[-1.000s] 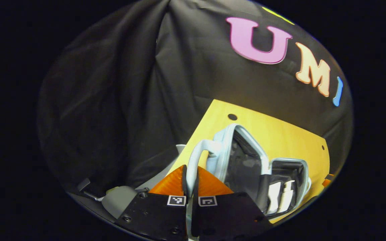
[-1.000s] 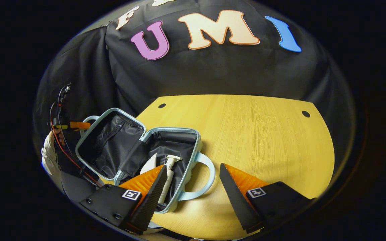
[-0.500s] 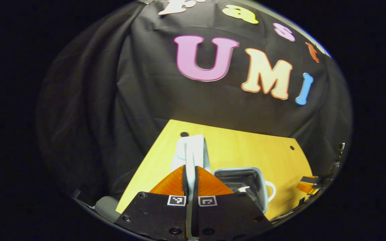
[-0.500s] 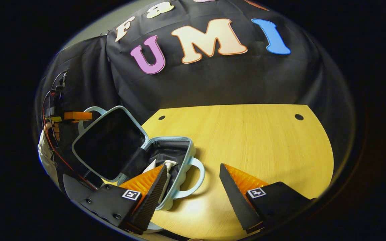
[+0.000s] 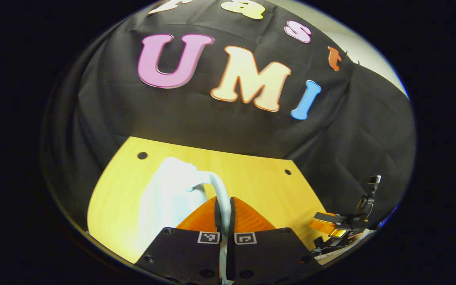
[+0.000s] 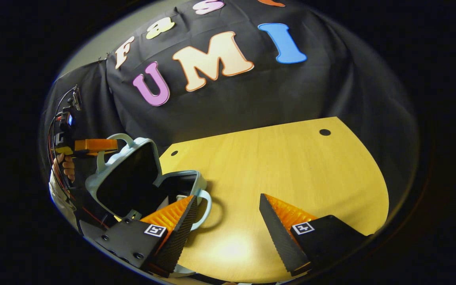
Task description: First open the suitcase, pack the skin care products into it, and then close the suitcase.
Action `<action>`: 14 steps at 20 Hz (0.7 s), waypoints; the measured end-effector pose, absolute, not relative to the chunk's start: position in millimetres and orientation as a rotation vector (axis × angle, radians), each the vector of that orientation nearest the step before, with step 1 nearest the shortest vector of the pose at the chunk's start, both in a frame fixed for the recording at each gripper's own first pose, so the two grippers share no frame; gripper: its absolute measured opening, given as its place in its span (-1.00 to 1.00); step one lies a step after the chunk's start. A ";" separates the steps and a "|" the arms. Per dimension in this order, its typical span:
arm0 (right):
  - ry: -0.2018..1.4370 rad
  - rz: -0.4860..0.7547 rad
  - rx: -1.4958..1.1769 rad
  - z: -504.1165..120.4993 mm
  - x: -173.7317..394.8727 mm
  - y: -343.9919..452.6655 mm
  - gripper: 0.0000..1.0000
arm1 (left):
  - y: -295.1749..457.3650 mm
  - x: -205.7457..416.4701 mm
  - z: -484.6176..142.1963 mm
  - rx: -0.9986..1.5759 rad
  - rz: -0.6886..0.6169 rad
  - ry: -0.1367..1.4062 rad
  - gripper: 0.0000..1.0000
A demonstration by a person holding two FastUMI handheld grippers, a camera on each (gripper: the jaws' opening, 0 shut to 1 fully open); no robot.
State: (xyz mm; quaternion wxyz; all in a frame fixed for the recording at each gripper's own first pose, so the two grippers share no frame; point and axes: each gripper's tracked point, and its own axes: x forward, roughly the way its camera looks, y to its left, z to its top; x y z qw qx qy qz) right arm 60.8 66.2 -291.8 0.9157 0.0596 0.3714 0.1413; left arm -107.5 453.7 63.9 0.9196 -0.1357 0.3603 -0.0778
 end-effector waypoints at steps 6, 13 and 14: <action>0.761 0.198 0.130 -285.5 48.0 15.0 0.98 | 383.3 -107.3 -7.1 -0.317 -0.271 0.872 -1.00; 0.778 0.139 0.117 -281.6 32.9 -27.8 0.99 | 332.0 -121.2 -108.2 -0.278 -0.267 1.054 -1.00; 0.777 0.133 0.117 -280.4 33.1 -32.1 0.93 | 329.4 -124.0 -121.1 -0.263 -0.265 1.076 -1.00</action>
